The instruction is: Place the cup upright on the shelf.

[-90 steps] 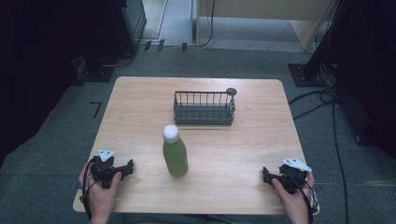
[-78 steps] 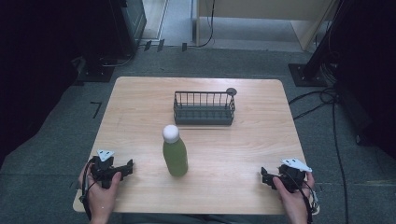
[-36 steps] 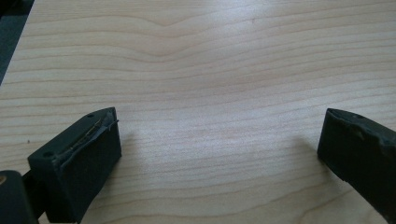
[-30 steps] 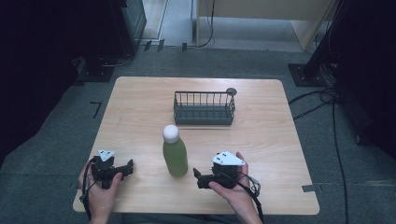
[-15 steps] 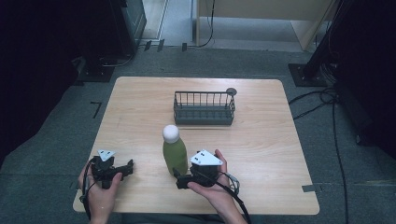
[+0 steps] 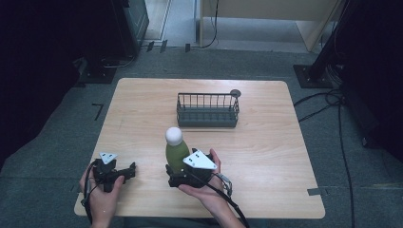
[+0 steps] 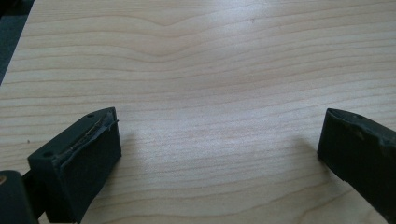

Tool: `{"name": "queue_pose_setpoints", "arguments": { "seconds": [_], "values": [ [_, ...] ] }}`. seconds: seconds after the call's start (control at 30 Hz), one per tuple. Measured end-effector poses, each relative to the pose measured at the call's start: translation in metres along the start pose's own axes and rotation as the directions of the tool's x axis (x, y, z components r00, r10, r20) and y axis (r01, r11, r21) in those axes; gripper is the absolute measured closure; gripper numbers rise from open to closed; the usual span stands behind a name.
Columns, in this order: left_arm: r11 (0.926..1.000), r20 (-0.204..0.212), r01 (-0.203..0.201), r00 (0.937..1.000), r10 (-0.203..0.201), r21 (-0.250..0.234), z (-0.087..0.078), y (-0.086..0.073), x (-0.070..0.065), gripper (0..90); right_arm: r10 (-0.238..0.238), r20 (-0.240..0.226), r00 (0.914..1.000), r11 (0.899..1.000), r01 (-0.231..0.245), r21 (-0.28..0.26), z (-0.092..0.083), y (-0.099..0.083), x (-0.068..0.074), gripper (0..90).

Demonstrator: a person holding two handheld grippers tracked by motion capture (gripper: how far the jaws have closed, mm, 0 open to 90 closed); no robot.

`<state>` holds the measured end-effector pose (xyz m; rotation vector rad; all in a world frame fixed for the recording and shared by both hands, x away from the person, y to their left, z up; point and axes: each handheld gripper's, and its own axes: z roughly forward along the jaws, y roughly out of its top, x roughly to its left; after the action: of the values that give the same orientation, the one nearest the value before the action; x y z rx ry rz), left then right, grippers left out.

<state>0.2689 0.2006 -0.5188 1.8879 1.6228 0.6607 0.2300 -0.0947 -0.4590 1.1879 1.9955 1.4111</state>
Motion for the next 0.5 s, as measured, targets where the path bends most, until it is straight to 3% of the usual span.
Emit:
{"name": "queue_pose_setpoints", "arguments": {
  "seconds": [0.17,0.4,0.5],
  "values": [
    [1.0000,0.000,0.000,1.0000,0.000,0.000,0.0000,0.0000,0.0000,0.1,0.003,0.036,0.9994,0.999,-0.001,-0.033,0.0051,0.0002,0.0044,10.9],
    [1.0000,0.000,-0.001,1.0000,0.001,0.000,0.0000,0.0000,0.0000,0.1,-0.005,0.042,0.9991,0.997,0.008,-0.071,0.0097,0.0005,0.0075,13.1],
    [1.0000,0.000,-0.001,1.0000,0.001,0.000,0.0000,0.0000,0.0001,0.1,-0.008,0.049,0.9988,0.997,0.012,-0.079,0.0104,0.0003,0.0093,18.7]
  ]
}}
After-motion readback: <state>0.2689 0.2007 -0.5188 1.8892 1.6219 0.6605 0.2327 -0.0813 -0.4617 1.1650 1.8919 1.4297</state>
